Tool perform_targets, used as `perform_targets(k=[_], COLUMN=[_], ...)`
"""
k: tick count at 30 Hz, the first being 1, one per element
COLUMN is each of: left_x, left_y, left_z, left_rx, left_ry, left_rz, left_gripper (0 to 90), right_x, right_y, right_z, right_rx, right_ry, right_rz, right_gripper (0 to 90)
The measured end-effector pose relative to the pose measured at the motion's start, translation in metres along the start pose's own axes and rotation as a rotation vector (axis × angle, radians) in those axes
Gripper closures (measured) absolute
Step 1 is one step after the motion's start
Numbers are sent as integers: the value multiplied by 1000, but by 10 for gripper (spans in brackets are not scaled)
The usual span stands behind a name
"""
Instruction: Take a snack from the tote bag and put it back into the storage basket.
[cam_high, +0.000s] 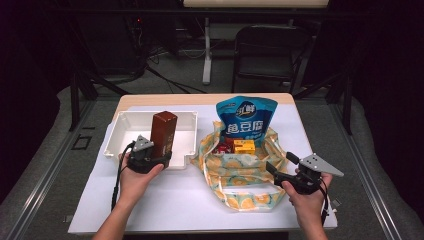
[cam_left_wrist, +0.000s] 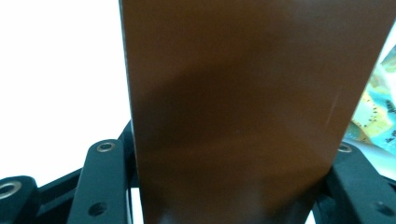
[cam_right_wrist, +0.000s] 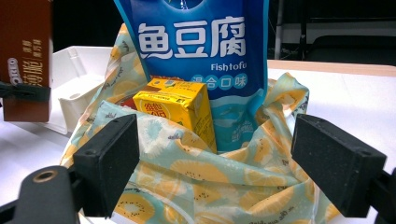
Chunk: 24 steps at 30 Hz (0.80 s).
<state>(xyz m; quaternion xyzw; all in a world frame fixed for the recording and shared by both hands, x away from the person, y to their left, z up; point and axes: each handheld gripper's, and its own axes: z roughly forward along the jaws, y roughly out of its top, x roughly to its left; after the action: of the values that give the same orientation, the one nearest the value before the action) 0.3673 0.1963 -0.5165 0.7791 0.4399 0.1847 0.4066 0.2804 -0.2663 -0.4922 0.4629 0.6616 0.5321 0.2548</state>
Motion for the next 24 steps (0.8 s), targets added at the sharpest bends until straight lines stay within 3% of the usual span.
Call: perform_targets(k=[10,24], left_x=[12,19], left_y=[10,23], left_z=[10,30], left_rx=[92,252], left_ry=[-4,29], left_rz=[-32,-15], left_gripper=[437,436], right_x=[-1,-1], right_y=[1,-1], right_z=[0,3], right_rx=[-2,11], right_ry=[-13,-18], right_rz=[6,7], right_gripper=[152,154])
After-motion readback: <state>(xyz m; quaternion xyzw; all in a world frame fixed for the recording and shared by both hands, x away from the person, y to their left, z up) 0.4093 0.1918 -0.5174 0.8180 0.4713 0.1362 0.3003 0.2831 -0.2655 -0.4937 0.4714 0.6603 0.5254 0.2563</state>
